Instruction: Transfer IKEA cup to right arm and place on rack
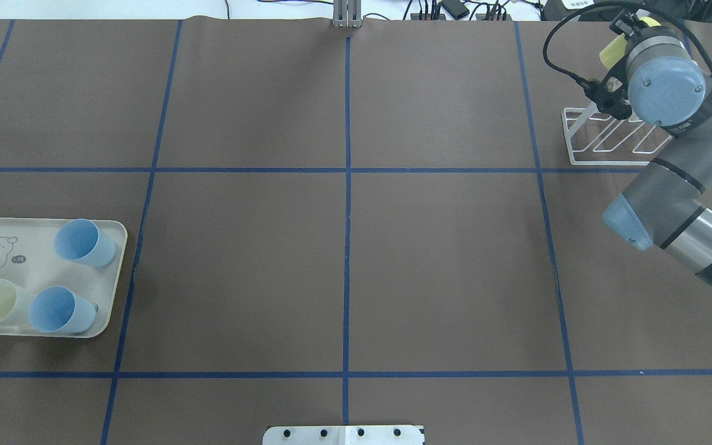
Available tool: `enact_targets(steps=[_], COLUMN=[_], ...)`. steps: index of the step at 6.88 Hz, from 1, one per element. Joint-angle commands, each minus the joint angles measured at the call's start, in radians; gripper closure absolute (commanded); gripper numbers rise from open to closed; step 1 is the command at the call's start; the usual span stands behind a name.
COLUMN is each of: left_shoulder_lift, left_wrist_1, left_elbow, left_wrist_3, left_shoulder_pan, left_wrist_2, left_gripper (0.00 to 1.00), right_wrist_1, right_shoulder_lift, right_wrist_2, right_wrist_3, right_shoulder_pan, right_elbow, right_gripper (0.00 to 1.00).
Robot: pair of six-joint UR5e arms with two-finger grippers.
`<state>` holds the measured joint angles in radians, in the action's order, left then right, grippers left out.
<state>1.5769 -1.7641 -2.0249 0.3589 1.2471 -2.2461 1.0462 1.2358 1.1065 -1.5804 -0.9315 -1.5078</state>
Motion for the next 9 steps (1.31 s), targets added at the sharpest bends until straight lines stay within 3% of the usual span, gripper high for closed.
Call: enact_targets(steps=[1, 2, 3, 4, 9], left_shoulder_lift=[0.000, 0.002, 0.002, 0.002, 0.002], left_wrist_1=[0.000, 0.000, 0.000, 0.000, 0.000], left_elbow=[0.000, 0.003, 0.005, 0.005, 0.003], left_wrist_3=[0.002, 0.002, 0.002, 0.002, 0.002], left_shoulder_pan=[-0.002, -0.002, -0.002, -0.002, -0.002], left_wrist_2=[-0.001, -0.001, -0.001, -0.001, -0.001], left_gripper=[0.00, 0.00, 0.00, 0.00, 0.00], right_wrist_1=[-0.002, -0.002, 0.000, 0.000, 0.000], right_shoulder_lift=[0.001, 0.002, 0.004, 0.004, -0.007], right_wrist_2=[0.001, 0.001, -0.001, -0.001, 0.001], right_wrist_3=[-0.001, -0.003, -0.001, -0.001, 0.000], right_shoulder_pan=[0.008, 0.008, 0.013, 0.020, 0.028], right_elbow=[0.018, 0.020, 0.021, 0.023, 0.023], right_gripper=[0.65, 0.61, 0.44, 0.35, 0.22])
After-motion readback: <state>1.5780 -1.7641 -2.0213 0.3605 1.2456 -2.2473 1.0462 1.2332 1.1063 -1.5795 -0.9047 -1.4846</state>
